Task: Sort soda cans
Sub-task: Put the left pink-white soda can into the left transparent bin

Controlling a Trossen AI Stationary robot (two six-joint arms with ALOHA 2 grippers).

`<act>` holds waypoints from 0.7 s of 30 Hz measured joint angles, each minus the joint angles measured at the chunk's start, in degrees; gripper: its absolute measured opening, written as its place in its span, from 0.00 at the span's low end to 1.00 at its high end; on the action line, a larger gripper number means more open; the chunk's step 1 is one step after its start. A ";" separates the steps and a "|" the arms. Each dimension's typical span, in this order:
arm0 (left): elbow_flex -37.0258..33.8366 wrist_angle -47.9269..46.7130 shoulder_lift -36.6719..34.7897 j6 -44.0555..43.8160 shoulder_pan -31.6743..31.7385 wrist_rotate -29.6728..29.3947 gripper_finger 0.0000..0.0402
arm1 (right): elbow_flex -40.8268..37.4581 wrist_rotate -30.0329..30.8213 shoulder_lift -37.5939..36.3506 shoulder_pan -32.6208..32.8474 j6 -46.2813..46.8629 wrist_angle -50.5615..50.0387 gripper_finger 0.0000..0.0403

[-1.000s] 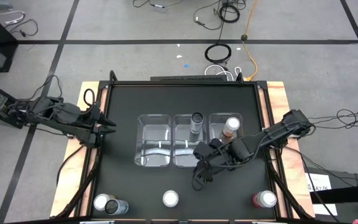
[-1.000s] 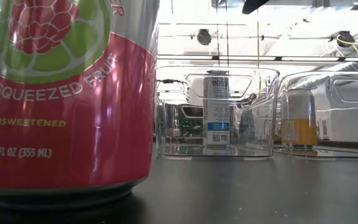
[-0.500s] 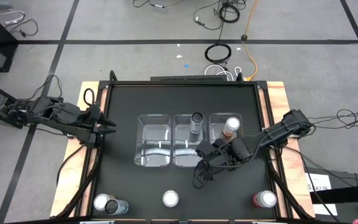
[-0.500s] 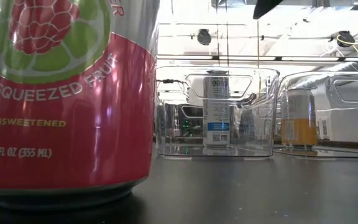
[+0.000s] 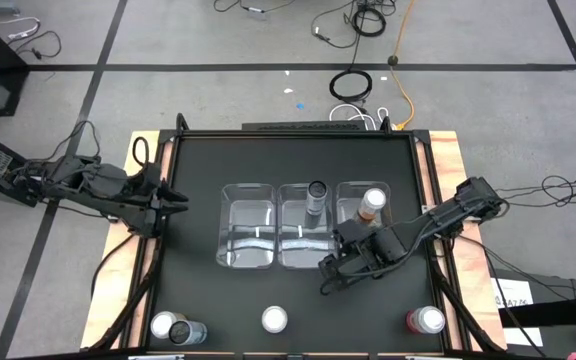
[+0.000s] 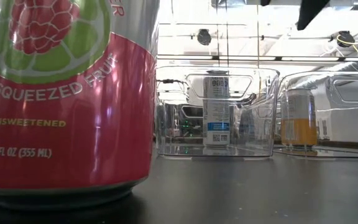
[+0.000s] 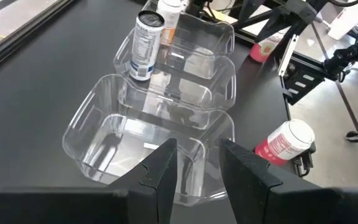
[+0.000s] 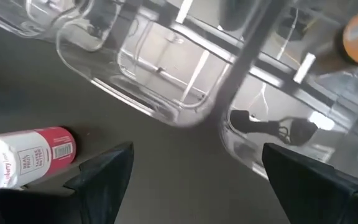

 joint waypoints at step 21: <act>0.00 -0.12 -0.01 -0.03 0.02 -0.78 0.32 | -0.02 0.24 0.00 2.94 9.09 -0.48 0.86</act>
